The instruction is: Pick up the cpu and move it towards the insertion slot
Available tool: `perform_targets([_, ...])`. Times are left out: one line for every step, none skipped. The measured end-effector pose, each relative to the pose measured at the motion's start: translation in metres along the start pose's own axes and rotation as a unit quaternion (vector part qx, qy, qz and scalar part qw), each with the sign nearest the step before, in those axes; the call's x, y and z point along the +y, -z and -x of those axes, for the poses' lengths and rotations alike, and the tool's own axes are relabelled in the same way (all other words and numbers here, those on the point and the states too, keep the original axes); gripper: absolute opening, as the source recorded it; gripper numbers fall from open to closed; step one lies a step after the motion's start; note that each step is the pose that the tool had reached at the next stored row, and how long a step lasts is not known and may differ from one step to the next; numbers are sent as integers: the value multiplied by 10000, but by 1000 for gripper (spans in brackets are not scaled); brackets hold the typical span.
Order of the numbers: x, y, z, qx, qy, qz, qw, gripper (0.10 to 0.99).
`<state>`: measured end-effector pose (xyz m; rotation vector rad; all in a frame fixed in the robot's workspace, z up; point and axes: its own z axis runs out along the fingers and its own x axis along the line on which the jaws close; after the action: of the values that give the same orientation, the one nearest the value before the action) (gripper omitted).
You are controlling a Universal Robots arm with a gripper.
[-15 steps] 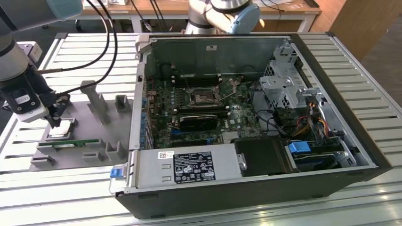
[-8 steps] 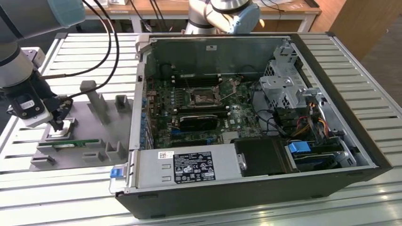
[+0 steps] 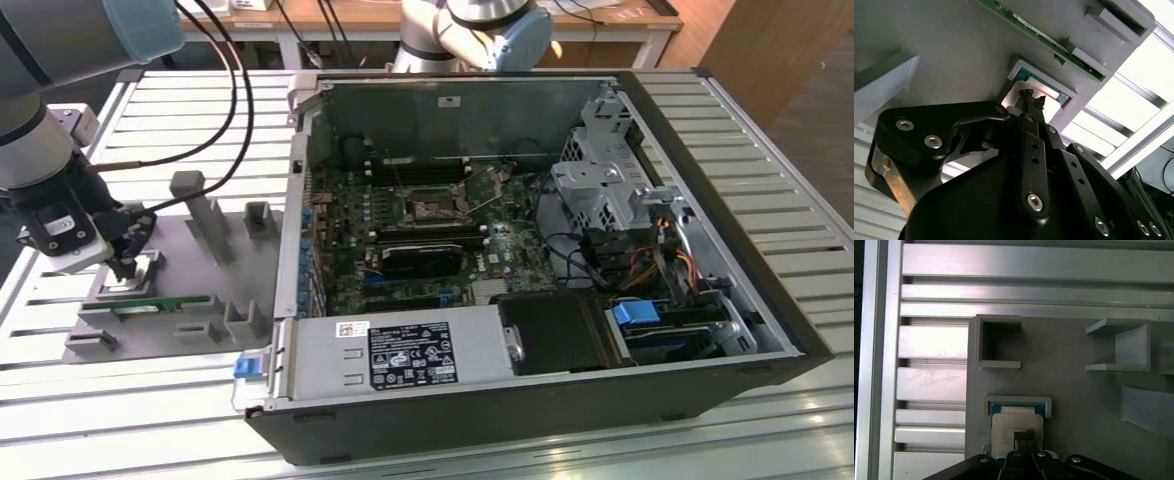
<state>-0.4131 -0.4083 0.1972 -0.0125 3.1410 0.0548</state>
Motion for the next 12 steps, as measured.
perform_targets([0, 0, 0, 0, -1, 0, 10000, 102])
perform_targets([0, -1, 0, -1, -2, 0, 10000, 102])
perform_targets([0, -1, 0, -1, -3, 0, 10000, 102])
perform_targets([0, -1, 0, -1, -3, 1, 10000, 102])
perform_targets([0, -1, 0, -1, -4, 0, 10000, 102])
perform_targets([0, -1, 0, -1, -5, 0, 10000, 114])
perform_targets([0, -1, 0, -1, -6, 0, 10000, 114])
perform_targets([0, -1, 0, -1, -6, 0, 10000, 165])
perform_targets([0, -1, 0, -1, -7, 1, 10000, 231])
perform_targets([0, -1, 0, -1, -8, 1, 10000, 231])
perform_targets([0, -1, 0, -1, -9, 1, 10000, 290])
perform_targets([0, -1, 0, -1, -9, 1, 10000, 349])
